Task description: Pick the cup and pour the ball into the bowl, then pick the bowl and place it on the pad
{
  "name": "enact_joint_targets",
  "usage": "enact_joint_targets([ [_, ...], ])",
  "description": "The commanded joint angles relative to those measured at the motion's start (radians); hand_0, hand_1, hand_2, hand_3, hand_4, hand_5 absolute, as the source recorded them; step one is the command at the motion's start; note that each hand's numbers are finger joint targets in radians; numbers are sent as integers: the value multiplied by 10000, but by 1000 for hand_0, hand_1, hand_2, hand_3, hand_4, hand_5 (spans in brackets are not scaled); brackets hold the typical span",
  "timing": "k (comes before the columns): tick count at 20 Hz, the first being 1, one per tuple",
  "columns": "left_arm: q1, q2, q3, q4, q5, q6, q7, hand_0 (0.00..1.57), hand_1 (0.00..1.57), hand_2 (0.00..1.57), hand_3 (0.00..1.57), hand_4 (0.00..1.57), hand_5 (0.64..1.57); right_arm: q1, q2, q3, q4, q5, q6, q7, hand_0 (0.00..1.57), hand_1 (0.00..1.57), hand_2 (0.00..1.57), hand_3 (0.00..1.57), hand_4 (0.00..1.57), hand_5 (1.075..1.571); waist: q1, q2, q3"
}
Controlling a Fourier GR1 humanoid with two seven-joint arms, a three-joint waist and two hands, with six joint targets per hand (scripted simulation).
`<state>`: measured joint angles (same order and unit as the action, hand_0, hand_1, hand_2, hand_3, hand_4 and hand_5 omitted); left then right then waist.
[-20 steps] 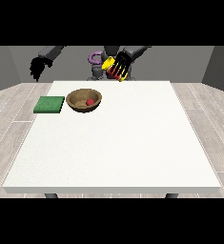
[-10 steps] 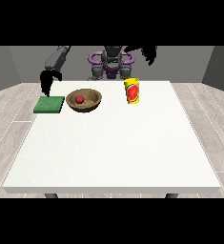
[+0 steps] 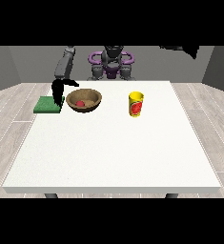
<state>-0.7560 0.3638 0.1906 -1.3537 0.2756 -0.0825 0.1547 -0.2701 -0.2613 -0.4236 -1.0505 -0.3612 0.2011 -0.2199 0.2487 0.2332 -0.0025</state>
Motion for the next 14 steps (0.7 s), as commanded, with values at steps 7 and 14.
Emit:
enact_joint_targets([
  [7,615,1828,1797,555,1833,-2164,-1,0,0,0,0,281,1509,-644,308,291,2243,563,89,-1640,0,0,0,0,0,1569,-314,407,33],
  [14,780,2526,2456,834,2217,-2435,-9,0,0,0,0,244,1494,-1554,204,516,3175,784,-180,-1447,0,0,0,0,0,1571,-528,409,30],
])
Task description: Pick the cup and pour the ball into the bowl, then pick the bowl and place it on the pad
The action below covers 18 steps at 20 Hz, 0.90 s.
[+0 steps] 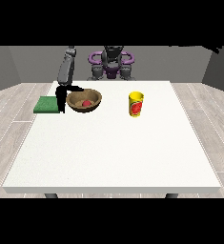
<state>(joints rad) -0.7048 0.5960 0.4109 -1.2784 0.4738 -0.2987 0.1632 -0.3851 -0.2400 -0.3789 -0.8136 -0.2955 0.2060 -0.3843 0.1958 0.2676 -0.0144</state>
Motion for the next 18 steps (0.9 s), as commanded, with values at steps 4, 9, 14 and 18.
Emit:
enact_joint_targets([
  [4,-144,569,354,-57,366,-105,314,0,0,0,0,238,1504,-546,615,27,1053,-131,-183,-116,0,0,0,0,157,1556,38,212,158],
  [9,-127,646,469,-32,764,-492,376,0,0,0,0,299,1525,2,549,-104,1190,355,-1680,559,1571,1571,1571,1571,1012,1430,483,495,150],
  [14,134,567,654,108,602,-518,-232,0,0,0,0,581,1567,207,506,162,476,706,-2092,1078,1571,1571,1571,1571,1073,1476,459,798,126],
  [18,-67,1323,992,601,895,-879,143,0,0,0,0,683,1570,-3,-24,-59,21,542,-2191,1730,1571,1571,1571,1571,1071,1487,97,540,136],
])
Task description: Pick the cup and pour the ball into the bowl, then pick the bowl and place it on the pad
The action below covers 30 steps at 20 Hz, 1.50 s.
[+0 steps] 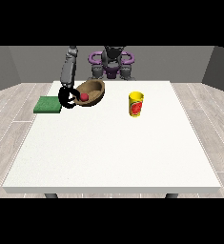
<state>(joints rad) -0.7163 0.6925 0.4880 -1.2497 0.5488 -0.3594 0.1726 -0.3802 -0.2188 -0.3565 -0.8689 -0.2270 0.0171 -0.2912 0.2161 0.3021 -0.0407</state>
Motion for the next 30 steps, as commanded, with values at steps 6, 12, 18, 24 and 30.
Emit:
enact_joint_targets([
  [6,794,411,544,1584,-374,-220,-817,0,0,0,0,726,1569,-937,-797,336,-277,168,-903,3348,1571,1571,1571,1571,1037,1535,-1057,-827,397],
  [12,1290,896,902,2298,-193,-698,-956,0,0,0,0,710,1567,-1351,-2399,244,-179,220,-99,4320,1571,1571,1571,1571,989,1553,-1415,-1114,401],
  [18,1997,530,593,2308,-540,-934,-1693,0,0,0,0,698,1565,-1503,-2513,649,77,819,-377,4455,1571,1571,1571,1571,978,1570,-1345,-1427,405],
  [24,2020,793,825,2690,-1032,-704,-3014,0,0,0,0,701,1557,-1792,-3094,-14,441,274,553,3294,1571,1571,1571,1571,984,1571,-1749,-209,412],
  [30,1634,1072,1138,1363,-486,-247,-2603,0,0,0,0,672,1561,-2113,-4412,-991,2380,95,1428,1404,1571,1571,1571,180,982,1570,-1422,1265,439],
])
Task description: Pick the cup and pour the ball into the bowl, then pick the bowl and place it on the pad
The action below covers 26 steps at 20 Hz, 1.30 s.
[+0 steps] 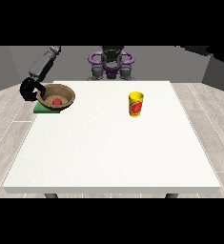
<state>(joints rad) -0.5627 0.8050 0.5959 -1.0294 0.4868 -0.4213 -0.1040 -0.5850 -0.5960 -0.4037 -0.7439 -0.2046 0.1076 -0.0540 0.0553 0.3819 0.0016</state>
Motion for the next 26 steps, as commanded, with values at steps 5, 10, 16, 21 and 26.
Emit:
enact_joint_targets([
  [5,69,267,590,-1778,950,503,766,0,0,0,0,698,1559,-195,-1303,-856,2197,-59,1069,-2441,1571,1571,1571,0,971,1570,48,1182,26],
  [10,623,394,1043,-2233,1387,277,804,0,0,0,0,690,1557,-288,-2076,-1073,2974,-3,1446,-2966,1571,1571,1571,0,984,1570,174,1550,12],
  [16,575,236,546,-2389,1468,809,1651,0,0,0,0,696,1556,-495,-1270,-236,3144,680,882,-2622,1571,1571,1571,460,982,1567,83,509,-1],
  [21,1027,195,572,-1633,1321,121,1015,0,0,0,0,669,1554,-285,-1249,-143,3347,606,1447,-2191,1571,1571,1571,887,987,1565,106,122,-16],
  [26,1038,517,285,-1027,1203,79,1537,0,0,0,0,659,1548,-207,-1305,270,3290,907,1404,-1169,1571,1571,1571,1406,983,1561,-63,-997,-17],
])
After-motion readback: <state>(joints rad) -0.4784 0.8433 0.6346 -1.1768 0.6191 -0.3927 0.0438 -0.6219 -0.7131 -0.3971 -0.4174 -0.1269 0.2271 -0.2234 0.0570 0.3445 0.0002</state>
